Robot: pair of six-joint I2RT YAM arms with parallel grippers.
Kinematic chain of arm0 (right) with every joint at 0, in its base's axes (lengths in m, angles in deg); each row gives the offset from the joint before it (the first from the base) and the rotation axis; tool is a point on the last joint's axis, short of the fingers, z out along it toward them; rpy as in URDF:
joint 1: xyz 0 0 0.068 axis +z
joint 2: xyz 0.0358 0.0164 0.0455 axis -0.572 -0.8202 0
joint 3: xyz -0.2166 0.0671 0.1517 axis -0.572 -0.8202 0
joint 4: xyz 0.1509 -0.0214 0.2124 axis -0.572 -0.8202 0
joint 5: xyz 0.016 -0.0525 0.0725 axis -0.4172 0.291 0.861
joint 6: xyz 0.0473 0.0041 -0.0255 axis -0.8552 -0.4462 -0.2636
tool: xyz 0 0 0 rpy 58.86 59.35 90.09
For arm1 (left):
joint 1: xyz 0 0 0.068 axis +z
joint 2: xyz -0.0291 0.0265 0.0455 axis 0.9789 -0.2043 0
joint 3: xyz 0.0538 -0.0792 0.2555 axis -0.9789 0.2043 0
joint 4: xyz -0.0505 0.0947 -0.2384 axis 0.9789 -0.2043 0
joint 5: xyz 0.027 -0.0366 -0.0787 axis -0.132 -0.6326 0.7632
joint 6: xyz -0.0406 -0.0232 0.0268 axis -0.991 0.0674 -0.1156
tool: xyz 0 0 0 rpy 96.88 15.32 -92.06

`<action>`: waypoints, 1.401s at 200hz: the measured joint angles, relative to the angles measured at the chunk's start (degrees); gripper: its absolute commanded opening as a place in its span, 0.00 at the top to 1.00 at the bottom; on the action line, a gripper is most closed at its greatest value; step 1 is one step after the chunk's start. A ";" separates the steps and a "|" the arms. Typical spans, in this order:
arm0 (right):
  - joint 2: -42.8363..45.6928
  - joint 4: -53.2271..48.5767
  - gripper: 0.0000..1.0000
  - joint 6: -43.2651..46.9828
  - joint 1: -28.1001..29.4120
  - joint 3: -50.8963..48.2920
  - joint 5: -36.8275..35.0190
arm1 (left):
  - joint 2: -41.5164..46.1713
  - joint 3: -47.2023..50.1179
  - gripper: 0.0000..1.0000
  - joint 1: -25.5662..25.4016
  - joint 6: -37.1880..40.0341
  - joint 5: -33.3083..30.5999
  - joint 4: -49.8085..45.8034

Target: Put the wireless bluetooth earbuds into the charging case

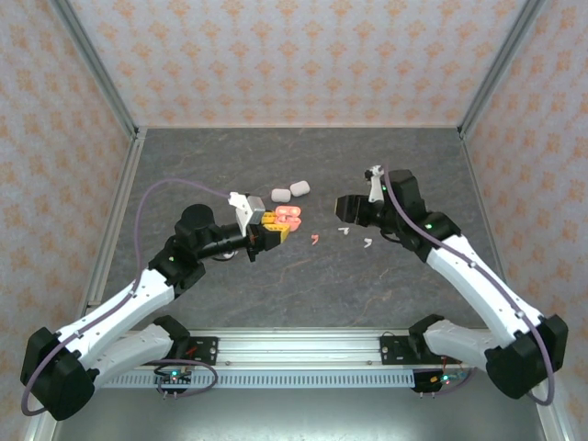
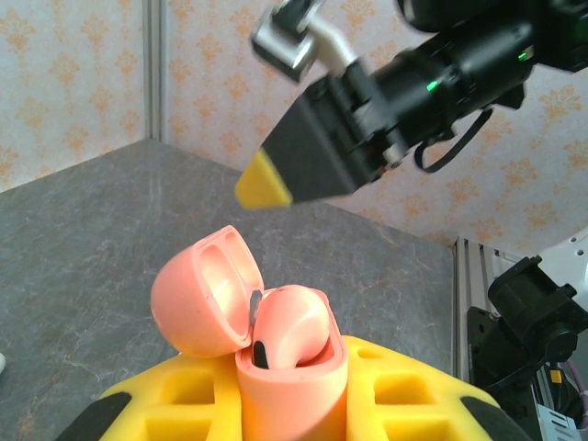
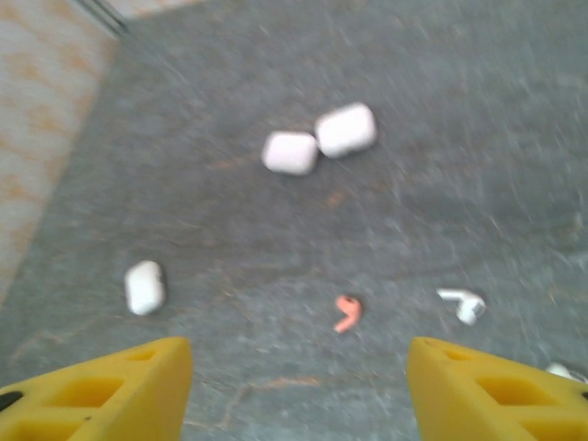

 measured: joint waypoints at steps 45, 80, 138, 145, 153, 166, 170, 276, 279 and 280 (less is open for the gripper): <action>-12.24 -2.75 0.34 -1.16 0.00 0.26 -0.26 | 0.00 0.11 1.00 0.00 0.02 -0.26 0.52; -21.51 -3.56 0.35 -2.27 0.09 2.08 0.09 | 0.00 0.76 1.00 0.00 0.04 -1.33 0.92; -32.94 -3.54 0.40 -3.63 3.67 7.34 -1.22 | 0.00 0.98 1.00 0.00 0.90 -1.79 0.90; -34.38 -3.50 0.41 -3.82 4.17 8.20 -1.38 | 0.02 1.01 1.00 0.00 1.07 -1.79 0.90; -35.91 -3.48 0.41 -3.89 4.76 9.20 -1.46 | 0.02 1.07 1.00 0.00 1.14 -1.84 0.90; -37.99 -3.34 0.44 -3.93 5.51 10.56 -1.57 | 0.02 1.09 1.00 0.00 1.36 -1.99 0.87; -38.60 -3.37 0.45 -3.98 5.75 10.99 -1.53 | 0.02 1.09 1.00 0.00 1.40 -1.99 0.87; -45.66 -3.39 0.57 -4.28 7.34 15.63 -1.57 | 1.49 1.18 1.00 0.00 1.53 -2.89 0.85; -45.77 -3.39 0.57 -4.31 7.39 15.72 -1.60 | 1.49 1.18 1.00 0.00 1.53 -2.89 0.85; -45.79 -3.39 0.57 -4.28 7.41 15.74 -1.60 | 1.49 1.18 1.00 0.00 1.53 -2.89 0.85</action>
